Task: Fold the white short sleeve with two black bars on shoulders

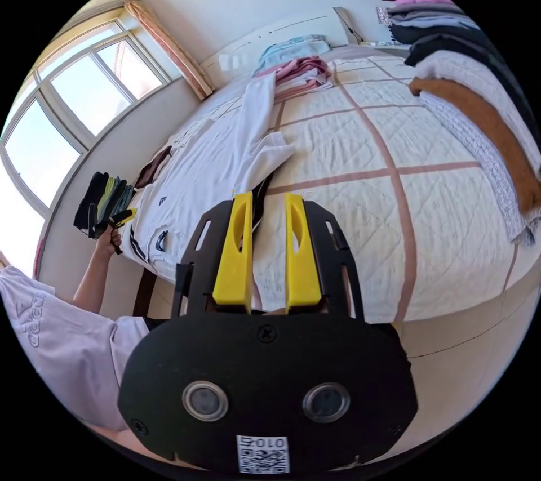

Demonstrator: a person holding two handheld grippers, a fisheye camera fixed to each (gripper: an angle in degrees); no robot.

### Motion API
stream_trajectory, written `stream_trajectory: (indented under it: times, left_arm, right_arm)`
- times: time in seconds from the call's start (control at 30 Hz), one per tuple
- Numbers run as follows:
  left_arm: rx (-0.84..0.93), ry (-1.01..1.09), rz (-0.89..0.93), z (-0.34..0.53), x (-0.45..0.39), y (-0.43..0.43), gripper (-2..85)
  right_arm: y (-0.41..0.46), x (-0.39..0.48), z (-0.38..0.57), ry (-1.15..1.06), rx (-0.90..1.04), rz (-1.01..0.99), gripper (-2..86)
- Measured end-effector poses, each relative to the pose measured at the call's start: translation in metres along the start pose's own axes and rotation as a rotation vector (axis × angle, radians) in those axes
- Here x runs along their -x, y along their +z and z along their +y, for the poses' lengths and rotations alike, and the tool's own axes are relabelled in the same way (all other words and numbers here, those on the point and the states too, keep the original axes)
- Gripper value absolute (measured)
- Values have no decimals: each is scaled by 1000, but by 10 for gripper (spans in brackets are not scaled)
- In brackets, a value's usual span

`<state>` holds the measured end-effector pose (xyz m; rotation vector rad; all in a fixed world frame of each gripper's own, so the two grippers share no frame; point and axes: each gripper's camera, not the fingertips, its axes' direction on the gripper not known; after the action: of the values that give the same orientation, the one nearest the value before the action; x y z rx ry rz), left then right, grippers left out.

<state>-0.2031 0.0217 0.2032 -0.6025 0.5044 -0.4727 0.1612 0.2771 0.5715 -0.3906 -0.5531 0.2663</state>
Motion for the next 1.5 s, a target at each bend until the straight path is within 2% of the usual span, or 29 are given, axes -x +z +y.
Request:
stream_trajectory:
  times: [0.2, 0.3, 0.37, 0.5, 0.63, 0.67, 0.73, 0.8, 0.87, 0.97, 1.03, 1.07, 1.13, 1.17, 1.2, 1.27, 1.37, 1.5]
  left_arm:
    - [-24, 95, 80, 2, -1, -18, 22]
    - [-41, 66, 194, 7, 18, -23, 11]
    - [-118, -8, 264, 19, 43, -40, 6]
    - [-187, -140, 216, 48, 89, -62, 4]
    - [-67, -239, 316, 65, 120, -31, 6]
    - [-102, -245, 312, 71, 119, -33, 7]
    - [-142, -275, 203, 79, 113, -46, 7]
    - [-172, -248, 55, 83, 96, -65, 6]
    - [-189, -98, -20, 73, 55, -83, 3]
    - [-173, 129, 6, 52, -4, -85, 0]
    - [-198, 190, 45, 46, -28, -84, 0]
    - [-212, 199, 92, 43, -38, -79, -1]
    - [-209, 200, 187, 40, -48, -64, -1]
    - [-180, 195, 250, 38, -53, -48, -1]
    - [-159, 195, 281, 38, -55, -40, -1]
    - [-99, 208, 370, 39, -70, -11, -2]
    - [-62, 232, 422, 43, -87, 6, -2]
    - [-17, 277, 391, 51, -96, 13, 0]
  right_arm:
    - [19, 27, 10, 0, 47, 28, 85]
    - [18, 34, 9, 3, 62, 4, 69]
    - [15, 35, 12, 19, 63, -13, 62]
    - [2, 44, 25, 30, 45, 5, 49]
    - [3, 55, 29, 37, 50, -6, 48]
    - [2, 60, 29, 43, 49, -13, 48]
    - [0, 70, 28, 43, 54, -6, 48]
    - [-2, 84, 26, 45, 63, -3, 47]
    - [-2, 94, 22, 55, 69, 0, 45]
    - [-5, 118, 13, 89, 71, 56, 40]
    - [-23, 139, 6, 135, -6, 146, 39]
    - [-38, 165, -2, 119, -76, 184, 38]
    - [-51, 233, -19, -62, -163, 237, 37]
    - [-43, 290, -29, -247, -141, 256, 36]
    - [-19, 344, -35, -438, -41, 233, 36]
    - [28, 404, -28, -621, 131, 170, 37]
    - [94, 431, 6, -672, 286, 117, 45]
    - [61, 429, 14, -597, 129, 38, 58]
